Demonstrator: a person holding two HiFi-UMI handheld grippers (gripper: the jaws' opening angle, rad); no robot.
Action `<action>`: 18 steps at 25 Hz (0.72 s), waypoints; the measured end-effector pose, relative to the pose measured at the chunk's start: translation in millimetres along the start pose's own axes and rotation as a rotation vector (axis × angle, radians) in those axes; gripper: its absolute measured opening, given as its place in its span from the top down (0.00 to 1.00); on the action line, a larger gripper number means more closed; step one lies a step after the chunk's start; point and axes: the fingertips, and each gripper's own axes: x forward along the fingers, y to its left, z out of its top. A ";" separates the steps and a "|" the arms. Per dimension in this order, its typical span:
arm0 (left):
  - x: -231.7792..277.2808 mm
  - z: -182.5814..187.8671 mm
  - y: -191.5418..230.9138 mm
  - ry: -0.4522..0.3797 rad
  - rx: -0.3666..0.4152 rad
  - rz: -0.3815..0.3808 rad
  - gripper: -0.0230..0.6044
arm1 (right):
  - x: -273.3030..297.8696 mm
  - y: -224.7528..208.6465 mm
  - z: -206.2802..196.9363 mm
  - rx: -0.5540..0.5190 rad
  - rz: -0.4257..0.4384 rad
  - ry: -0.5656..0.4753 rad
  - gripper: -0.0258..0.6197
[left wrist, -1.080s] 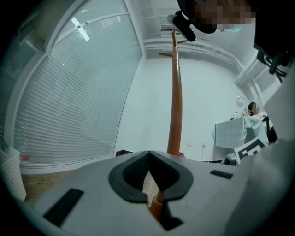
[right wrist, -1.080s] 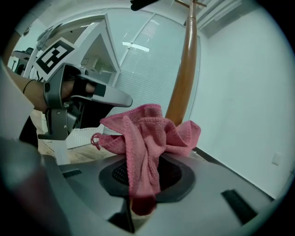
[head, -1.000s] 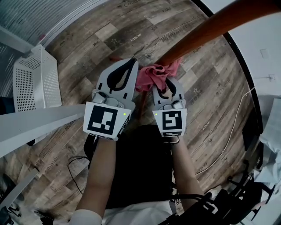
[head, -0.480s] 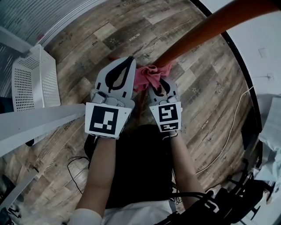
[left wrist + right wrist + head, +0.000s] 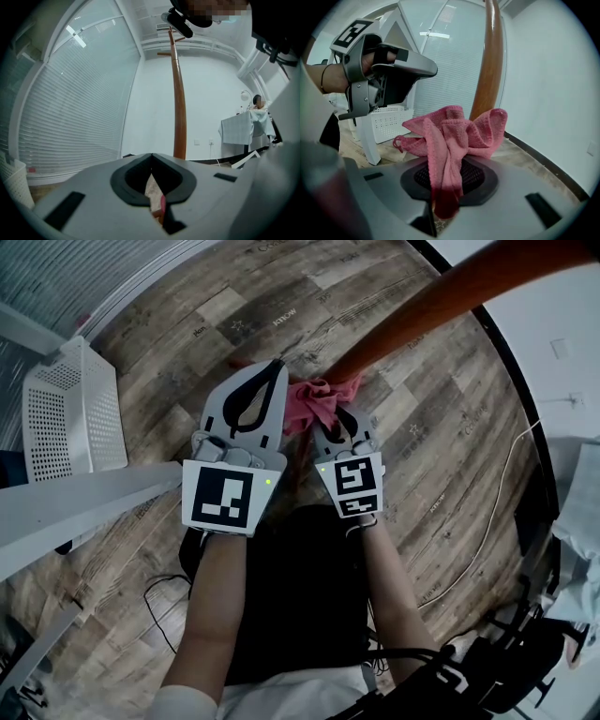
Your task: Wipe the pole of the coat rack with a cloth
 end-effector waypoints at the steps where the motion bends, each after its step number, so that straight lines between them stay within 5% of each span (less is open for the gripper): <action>1: 0.2 -0.3 -0.3 0.001 0.000 -0.001 0.94 | -0.3 -0.1 -0.2 -0.002 0.001 0.000 0.81; 9: 1.0 -3.8 5.1 0.006 -0.042 0.013 0.94 | -2.1 0.0 1.0 -0.021 0.011 0.012 0.81; 18: -5.1 14.6 11.9 -0.025 0.020 0.093 0.94 | -18.4 -7.0 11.7 -0.019 0.033 0.035 0.81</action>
